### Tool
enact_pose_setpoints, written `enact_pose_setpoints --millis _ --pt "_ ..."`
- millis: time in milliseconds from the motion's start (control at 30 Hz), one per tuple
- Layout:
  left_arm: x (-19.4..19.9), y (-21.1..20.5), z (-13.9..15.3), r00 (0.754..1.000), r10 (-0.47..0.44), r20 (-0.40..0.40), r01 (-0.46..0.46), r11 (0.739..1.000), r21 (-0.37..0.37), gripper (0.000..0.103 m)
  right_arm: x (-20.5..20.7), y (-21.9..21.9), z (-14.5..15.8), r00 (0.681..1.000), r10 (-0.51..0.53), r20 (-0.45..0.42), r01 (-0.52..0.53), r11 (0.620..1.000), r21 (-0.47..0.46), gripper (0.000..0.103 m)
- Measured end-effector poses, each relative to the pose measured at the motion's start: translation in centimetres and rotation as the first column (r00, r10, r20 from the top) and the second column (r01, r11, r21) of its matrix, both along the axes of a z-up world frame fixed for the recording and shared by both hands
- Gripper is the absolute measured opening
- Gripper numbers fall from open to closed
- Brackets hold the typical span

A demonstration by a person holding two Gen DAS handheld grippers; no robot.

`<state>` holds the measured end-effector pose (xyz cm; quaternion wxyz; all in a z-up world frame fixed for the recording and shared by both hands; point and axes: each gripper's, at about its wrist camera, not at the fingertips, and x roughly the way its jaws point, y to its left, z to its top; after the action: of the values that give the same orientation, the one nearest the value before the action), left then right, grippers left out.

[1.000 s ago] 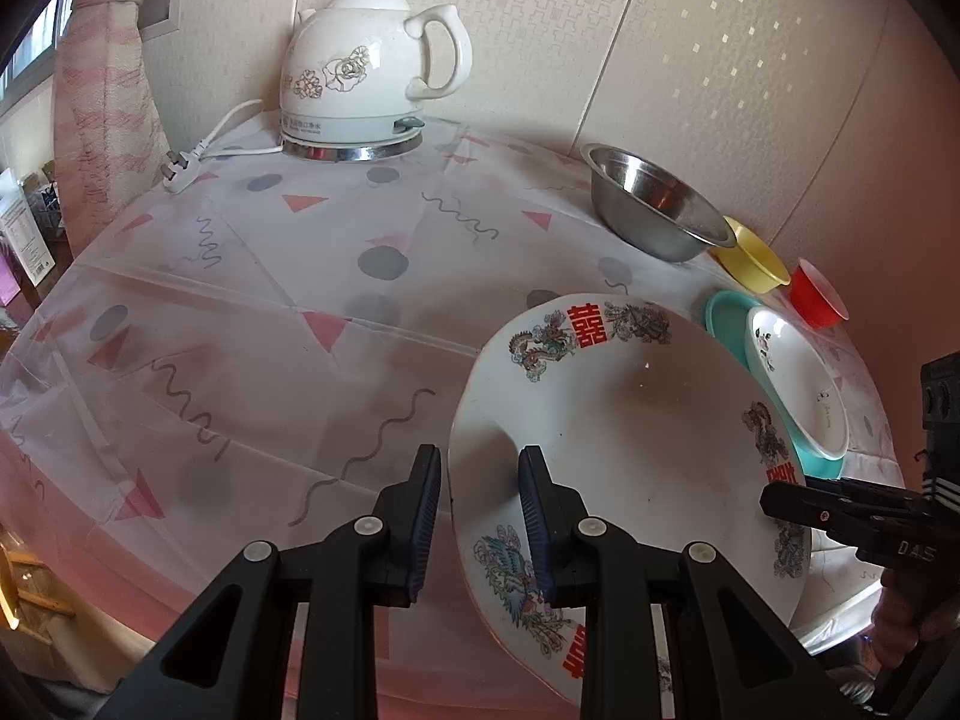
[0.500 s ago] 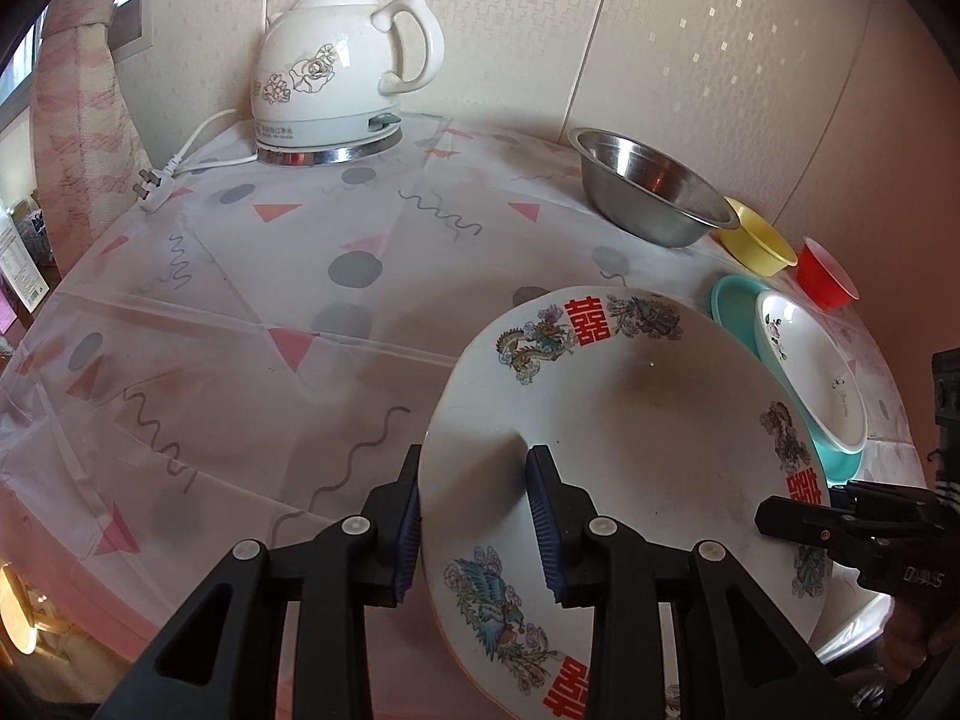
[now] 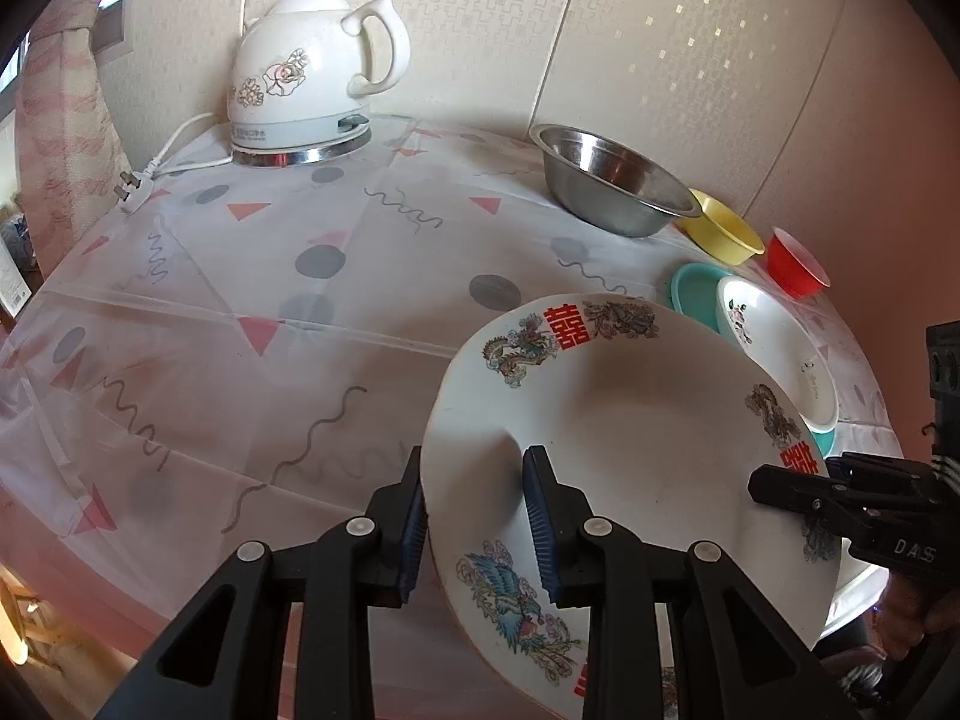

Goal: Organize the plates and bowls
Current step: 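Lift the white bowl with the right gripper and carry it over the rose plate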

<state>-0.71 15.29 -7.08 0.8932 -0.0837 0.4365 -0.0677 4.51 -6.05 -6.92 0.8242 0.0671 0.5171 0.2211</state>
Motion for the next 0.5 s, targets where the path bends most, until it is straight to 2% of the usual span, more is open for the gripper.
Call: enact_pose_setpoints --millis 233,500 --pt "-0.2 -0.7 0.2 1.000 -0.026 0.005 0.026 1.000 -0.011 0.030 -0.3 -0.6 0.5 1.000 0.000 0.019 0.000 1.000 -0.014 0.025" --pt "-0.6 -1.0 1.3 0.998 -0.035 0.055 0.036 0.999 -0.007 0.030 -0.4 -1.0 1.6 0.998 0.005 0.057 -0.004 1.000 -0.012 0.025"
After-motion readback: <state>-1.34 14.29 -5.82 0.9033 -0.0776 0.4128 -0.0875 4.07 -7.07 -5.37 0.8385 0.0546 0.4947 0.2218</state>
